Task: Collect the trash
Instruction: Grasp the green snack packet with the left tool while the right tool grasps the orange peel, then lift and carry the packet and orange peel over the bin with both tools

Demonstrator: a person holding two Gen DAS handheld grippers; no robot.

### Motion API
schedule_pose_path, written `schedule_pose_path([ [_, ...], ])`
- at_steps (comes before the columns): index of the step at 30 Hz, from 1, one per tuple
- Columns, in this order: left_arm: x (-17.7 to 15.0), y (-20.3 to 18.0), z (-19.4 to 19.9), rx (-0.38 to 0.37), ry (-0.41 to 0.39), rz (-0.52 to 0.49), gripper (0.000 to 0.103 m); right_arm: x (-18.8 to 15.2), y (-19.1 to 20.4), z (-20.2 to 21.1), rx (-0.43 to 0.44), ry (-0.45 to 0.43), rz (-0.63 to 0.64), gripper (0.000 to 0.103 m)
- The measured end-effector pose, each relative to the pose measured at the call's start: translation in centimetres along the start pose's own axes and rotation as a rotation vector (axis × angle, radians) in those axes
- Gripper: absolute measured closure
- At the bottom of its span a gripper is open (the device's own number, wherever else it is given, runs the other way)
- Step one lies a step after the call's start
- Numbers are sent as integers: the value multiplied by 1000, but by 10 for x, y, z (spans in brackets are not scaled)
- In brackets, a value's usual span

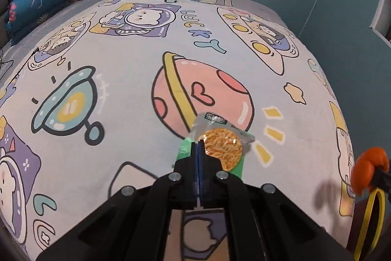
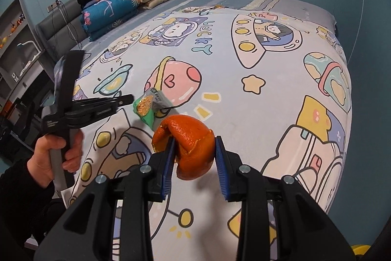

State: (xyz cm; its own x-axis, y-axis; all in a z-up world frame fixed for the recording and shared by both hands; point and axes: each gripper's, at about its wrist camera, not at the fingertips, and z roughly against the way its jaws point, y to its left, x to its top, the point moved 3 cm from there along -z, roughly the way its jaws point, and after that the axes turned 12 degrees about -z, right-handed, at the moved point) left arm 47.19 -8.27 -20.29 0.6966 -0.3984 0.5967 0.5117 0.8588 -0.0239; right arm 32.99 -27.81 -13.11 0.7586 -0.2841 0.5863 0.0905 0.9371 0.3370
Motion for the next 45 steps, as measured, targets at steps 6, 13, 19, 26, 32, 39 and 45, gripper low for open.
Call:
schedule_pose_path([
  [6, 5, -17, -34, 102, 64, -71, 66, -4, -6, 8, -3, -4, -6, 73],
  [13, 6, -10, -62, 108, 121, -4, 66, -11, -18, 16, -10, -7, -24, 73],
  [19, -9, -62, -59, 162, 108, -222, 82, -14, -22, 20, -3, -7, -50, 73],
  [26, -23, -89, -42, 123, 82, -269, 101, -20, -36, 47, -21, -47, -91, 73],
  [32, -20, -76, 11, 68, -38, -164, 102, -31, -42, 83, -37, -96, -102, 73],
  [39, -31, -80, 98, -14, -171, -123, 103, -47, -44, 113, -27, -127, -118, 73],
  [45, -49, -99, 167, -66, -269, -121, 103, -63, -42, 138, -12, -157, -114, 73],
])
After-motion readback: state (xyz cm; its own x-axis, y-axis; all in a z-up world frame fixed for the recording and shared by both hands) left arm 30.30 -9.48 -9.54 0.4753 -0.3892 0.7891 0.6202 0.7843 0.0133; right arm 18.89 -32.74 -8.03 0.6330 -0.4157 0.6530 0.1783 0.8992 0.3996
